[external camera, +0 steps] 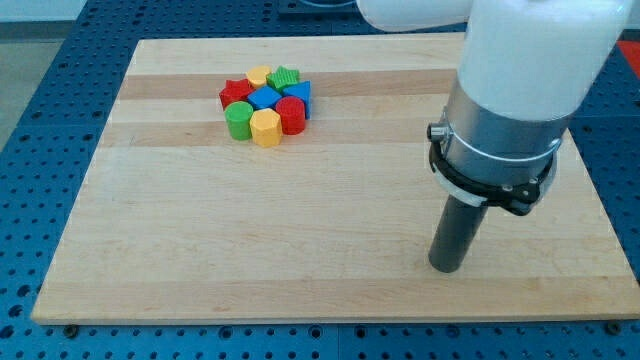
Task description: Move the arm towards the center left of the board
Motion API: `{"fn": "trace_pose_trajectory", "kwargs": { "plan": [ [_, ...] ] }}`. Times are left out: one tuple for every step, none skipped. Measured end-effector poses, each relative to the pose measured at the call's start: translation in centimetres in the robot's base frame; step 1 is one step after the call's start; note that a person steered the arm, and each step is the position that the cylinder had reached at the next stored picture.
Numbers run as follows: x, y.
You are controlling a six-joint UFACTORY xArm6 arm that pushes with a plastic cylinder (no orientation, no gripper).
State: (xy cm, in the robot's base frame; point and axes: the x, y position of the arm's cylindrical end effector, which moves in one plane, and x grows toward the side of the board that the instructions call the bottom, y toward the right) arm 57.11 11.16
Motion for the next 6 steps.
{"fn": "trace_pose_trajectory", "kwargs": {
  "plan": [
    [-1.3,-0.3],
    [-2.6,-4.2],
    [-4.3,-9.7],
    [-4.3,-17.4],
    [-6.4,-24.2],
    [-11.8,-27.7]
  ]
}}
